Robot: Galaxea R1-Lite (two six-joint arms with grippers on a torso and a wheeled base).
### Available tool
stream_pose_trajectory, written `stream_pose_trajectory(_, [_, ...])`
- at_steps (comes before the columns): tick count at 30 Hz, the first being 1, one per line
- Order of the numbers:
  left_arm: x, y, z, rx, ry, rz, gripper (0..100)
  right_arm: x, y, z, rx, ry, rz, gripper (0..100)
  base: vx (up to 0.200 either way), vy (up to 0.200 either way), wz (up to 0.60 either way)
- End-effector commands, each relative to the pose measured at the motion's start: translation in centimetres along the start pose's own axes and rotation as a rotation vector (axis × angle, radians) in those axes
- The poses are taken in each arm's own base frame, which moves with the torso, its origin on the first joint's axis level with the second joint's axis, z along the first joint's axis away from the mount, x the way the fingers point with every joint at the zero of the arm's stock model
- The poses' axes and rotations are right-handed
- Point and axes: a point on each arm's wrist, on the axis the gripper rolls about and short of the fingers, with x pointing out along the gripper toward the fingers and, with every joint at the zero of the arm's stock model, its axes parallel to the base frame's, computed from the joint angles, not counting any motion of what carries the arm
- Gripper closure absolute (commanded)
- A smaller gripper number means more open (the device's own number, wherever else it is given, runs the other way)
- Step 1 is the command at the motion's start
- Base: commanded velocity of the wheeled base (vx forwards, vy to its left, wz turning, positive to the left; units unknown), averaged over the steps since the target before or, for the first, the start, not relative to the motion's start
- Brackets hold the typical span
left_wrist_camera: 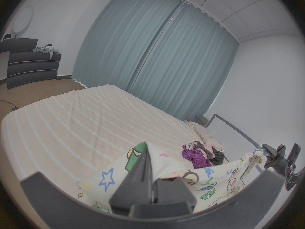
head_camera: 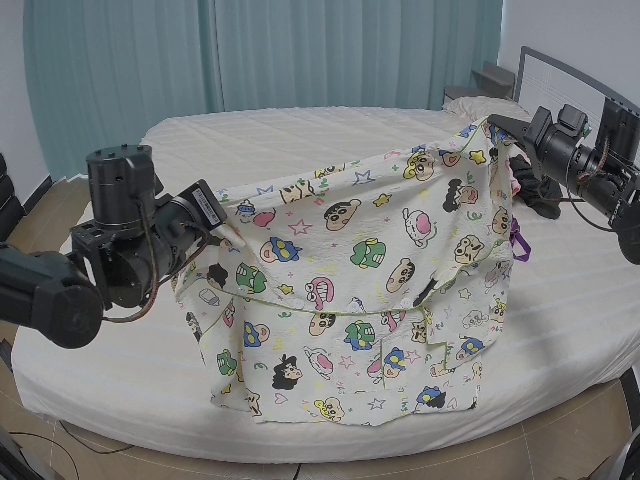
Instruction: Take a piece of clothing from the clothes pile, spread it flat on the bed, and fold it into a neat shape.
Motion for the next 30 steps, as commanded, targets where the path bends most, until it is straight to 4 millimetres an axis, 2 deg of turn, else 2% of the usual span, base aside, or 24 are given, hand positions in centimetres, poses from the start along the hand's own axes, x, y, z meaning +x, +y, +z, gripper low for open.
stream_pose_trajectory(1, [3.1, 0.5, -1.9, 0.021, 0.040, 0.049, 100, 1.6, -2.1, -0.8, 0.013, 0.025, -0.040, 100, 0.200, 0.000, 0.00])
stream_pose_trajectory(10, [7.8, 0.6, -4.9, 0.044, 0.087, 0.090, 100, 4.1, -5.3, -3.2, 0.041, 0.071, -0.121, 100, 0.200, 0.000, 0.00])
stream_pose_trajectory(18, [10.3, 1.3, -7.2, 0.061, 0.119, 0.123, 100, 5.6, -7.6, -5.3, 0.066, 0.115, -0.172, 100, 0.000, 0.000, 0.00])
stream_pose_trajectory(24, [11.2, 2.0, -7.7, 0.059, 0.126, 0.144, 100, 6.3, -8.7, -6.3, 0.078, 0.138, -0.190, 100, 0.000, 0.000, 0.00])
stream_pose_trajectory(30, [12.3, 2.8, -9.2, 0.074, 0.153, 0.168, 100, 7.6, -10.5, -8.1, 0.084, 0.149, -0.239, 100, 0.000, 0.000, 0.00])
